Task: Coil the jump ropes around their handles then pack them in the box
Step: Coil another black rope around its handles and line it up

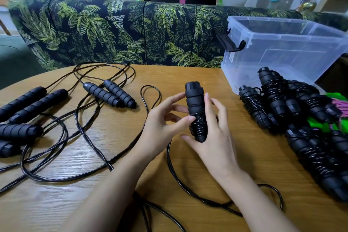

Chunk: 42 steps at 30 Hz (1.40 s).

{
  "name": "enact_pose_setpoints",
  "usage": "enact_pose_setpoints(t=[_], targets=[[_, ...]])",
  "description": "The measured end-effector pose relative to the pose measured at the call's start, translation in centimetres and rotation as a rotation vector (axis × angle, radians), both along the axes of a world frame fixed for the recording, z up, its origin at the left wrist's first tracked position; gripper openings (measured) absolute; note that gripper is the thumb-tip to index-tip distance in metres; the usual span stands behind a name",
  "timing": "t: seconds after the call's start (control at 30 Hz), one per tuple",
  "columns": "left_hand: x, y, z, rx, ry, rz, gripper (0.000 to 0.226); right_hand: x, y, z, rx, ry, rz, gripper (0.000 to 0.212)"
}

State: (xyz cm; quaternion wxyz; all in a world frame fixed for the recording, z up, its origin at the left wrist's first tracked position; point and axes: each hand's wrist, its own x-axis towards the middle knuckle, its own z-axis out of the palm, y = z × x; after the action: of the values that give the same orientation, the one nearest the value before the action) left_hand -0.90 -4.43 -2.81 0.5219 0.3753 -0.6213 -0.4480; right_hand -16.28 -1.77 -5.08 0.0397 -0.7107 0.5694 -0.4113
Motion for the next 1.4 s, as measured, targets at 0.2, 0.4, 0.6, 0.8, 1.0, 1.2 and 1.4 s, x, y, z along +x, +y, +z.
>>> enact_pose_setpoints(t=[0.2,0.4,0.6,0.8,1.0,1.2,1.4], targets=[[0.3,-0.1,0.4,0.004,0.004,-0.062,0.058,-0.6,-0.2,-0.2,-0.057,-0.146,0.113,0.091],[0.5,0.0,0.8,0.061,0.097,-0.086,0.052,-0.2,-0.1,0.0,-0.075,-0.333,0.171,0.073],[0.8,-0.2,0.5,0.149,0.157,-0.057,0.055,-0.1,0.3,0.6,-0.060,-0.408,0.260,0.067],[0.8,-0.3,0.6,0.245,0.221,-0.222,0.055,-0.1,0.4,0.7,0.000,-0.486,0.343,0.066],[0.6,-0.2,0.6,0.258,0.231,-0.170,0.051,-0.2,0.3,0.5,-0.027,-0.307,0.243,0.063],[0.3,0.1,0.6,0.221,0.167,-0.048,0.055,0.1,0.1,0.2,-0.071,-0.170,0.234,0.065],[0.5,0.0,0.5,0.213,0.115,-0.017,0.055,0.0,-0.2,-0.3,-0.022,-0.144,0.253,0.075]])
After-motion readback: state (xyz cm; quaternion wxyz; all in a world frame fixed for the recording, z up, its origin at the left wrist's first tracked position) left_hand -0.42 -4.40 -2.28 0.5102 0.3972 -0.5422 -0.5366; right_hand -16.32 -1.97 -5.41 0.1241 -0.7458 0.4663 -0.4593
